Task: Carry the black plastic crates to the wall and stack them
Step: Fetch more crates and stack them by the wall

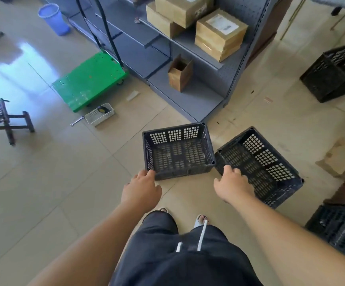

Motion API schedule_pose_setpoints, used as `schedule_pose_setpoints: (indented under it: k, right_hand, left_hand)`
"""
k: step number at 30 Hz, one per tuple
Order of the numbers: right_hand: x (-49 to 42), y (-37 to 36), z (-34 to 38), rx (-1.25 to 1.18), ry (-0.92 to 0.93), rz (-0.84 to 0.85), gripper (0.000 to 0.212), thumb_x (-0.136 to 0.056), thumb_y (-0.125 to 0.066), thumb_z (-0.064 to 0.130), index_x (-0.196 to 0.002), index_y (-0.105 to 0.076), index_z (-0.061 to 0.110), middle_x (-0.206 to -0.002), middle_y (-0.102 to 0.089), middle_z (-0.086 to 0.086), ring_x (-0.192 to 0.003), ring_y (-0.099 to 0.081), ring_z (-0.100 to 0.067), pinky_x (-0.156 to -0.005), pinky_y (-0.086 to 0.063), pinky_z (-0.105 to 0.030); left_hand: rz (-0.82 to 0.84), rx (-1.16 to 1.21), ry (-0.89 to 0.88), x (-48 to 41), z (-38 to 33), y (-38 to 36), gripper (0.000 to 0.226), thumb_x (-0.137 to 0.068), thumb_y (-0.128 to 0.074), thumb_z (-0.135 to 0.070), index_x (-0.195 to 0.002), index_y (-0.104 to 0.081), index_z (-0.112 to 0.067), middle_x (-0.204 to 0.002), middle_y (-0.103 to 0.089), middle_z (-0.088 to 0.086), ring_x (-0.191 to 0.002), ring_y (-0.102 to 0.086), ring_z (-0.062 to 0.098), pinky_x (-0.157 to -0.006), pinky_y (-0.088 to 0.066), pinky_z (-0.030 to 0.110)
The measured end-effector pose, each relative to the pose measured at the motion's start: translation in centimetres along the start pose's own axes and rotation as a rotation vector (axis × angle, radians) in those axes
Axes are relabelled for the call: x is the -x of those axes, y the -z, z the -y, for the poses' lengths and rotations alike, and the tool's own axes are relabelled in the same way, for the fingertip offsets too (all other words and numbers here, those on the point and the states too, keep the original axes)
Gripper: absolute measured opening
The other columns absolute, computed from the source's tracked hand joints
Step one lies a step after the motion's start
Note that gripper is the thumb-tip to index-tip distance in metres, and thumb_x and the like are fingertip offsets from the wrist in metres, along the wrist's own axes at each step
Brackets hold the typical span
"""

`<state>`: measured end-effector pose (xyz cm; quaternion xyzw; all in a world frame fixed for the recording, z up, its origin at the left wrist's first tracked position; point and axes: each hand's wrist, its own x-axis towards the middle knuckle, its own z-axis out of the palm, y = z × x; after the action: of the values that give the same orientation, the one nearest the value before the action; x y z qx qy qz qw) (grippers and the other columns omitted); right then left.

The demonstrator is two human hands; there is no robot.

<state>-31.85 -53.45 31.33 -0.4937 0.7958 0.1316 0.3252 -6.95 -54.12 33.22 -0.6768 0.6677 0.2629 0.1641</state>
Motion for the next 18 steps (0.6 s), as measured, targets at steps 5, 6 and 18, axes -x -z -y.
schedule_pose_setpoints:
  k: [5,6,18]
  right_hand:
    - [-7.6,1.0,2.7,0.03,0.008,0.085,0.059,-0.102,-0.042,0.042,-0.155,-0.027,0.019,-0.155,-0.038,-0.011,-0.136,-0.041,-0.035,-0.105,-0.043,-0.05]
    - [-9.4,1.0,3.3,0.028,0.001,0.097,0.06,-0.102,-0.042,0.042,-0.155,-0.027,0.02,-0.155,-0.039,-0.011,-0.136,-0.041,-0.035,-0.105,-0.044,-0.05]
    - [-27.7,-2.2,9.8,-0.109,-0.198,0.246,0.058,-0.1,-0.047,0.04,-0.15,-0.035,0.014,-0.145,-0.05,-0.017,-0.126,-0.052,-0.039,-0.096,-0.049,-0.044]
  left_hand:
    - [0.059,0.065,0.084,-7.4,1.1,0.4,0.048,-0.103,-0.043,-0.042,-0.147,-0.042,-0.024,-0.144,-0.05,0.004,-0.129,-0.053,0.03,-0.098,-0.049,0.043]
    - [0.073,0.077,0.09,-9.2,1.5,0.3,0.047,-0.102,-0.044,-0.042,-0.146,-0.043,-0.023,-0.144,-0.05,0.004,-0.129,-0.053,0.03,-0.097,-0.049,0.043]
    - [0.237,0.253,0.277,-30.4,6.4,-1.9,0.047,-0.101,-0.045,-0.039,-0.143,-0.047,-0.018,-0.139,-0.051,0.009,-0.119,-0.057,0.031,-0.089,-0.048,0.038]
